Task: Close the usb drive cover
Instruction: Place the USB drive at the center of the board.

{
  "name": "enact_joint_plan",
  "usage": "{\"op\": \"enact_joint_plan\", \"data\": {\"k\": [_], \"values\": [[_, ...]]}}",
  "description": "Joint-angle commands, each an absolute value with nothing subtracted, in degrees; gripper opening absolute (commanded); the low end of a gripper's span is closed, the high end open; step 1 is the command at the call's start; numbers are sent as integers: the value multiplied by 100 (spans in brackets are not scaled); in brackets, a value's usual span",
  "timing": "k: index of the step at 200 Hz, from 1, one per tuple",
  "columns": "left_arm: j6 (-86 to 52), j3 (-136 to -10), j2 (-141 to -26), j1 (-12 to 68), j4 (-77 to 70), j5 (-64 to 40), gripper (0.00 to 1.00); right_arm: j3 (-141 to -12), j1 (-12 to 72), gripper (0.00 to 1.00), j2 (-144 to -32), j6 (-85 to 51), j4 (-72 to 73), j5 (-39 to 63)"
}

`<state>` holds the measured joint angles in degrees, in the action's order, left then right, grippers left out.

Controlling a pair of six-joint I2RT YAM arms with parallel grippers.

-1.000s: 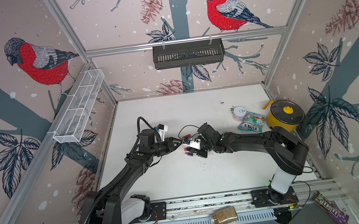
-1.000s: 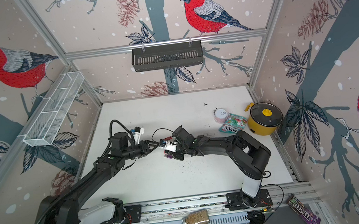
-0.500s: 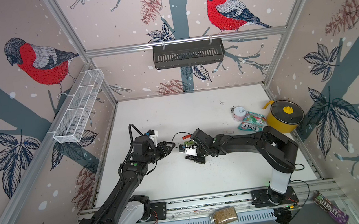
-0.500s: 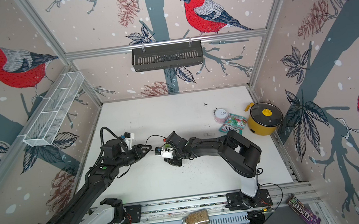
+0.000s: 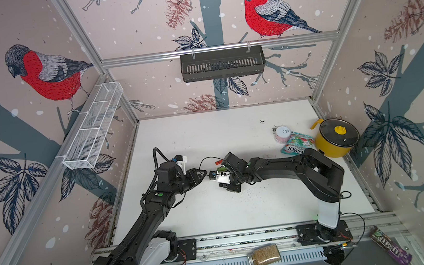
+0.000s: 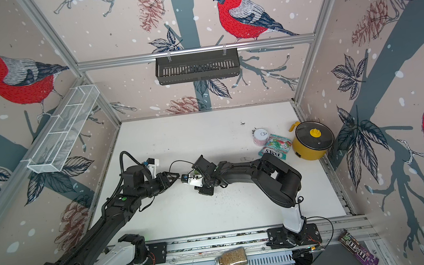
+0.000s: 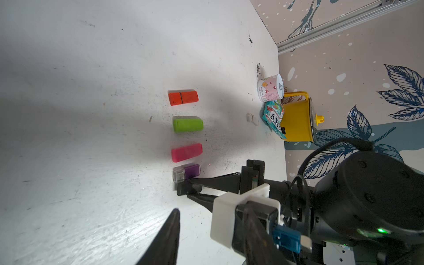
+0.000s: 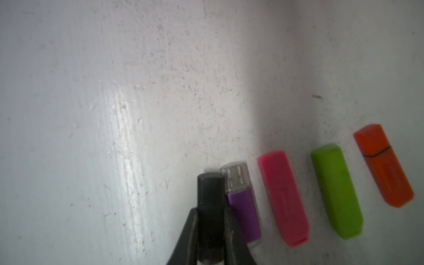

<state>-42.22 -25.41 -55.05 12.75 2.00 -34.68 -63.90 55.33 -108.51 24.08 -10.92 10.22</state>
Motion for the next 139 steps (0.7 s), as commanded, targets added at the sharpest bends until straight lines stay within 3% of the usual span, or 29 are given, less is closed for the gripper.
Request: {"op": "enact_joint_plan", "data": {"k": [1,139], "values": [[-4284,-2503,-5502,1259,72,-3580,45,-6434,5545,18,-10887,2535,-1335,810],[-4298,-2429,-5454,1265,59,-3625,45,-6543,5774,20,-10942,2898,-1525,826]]}}
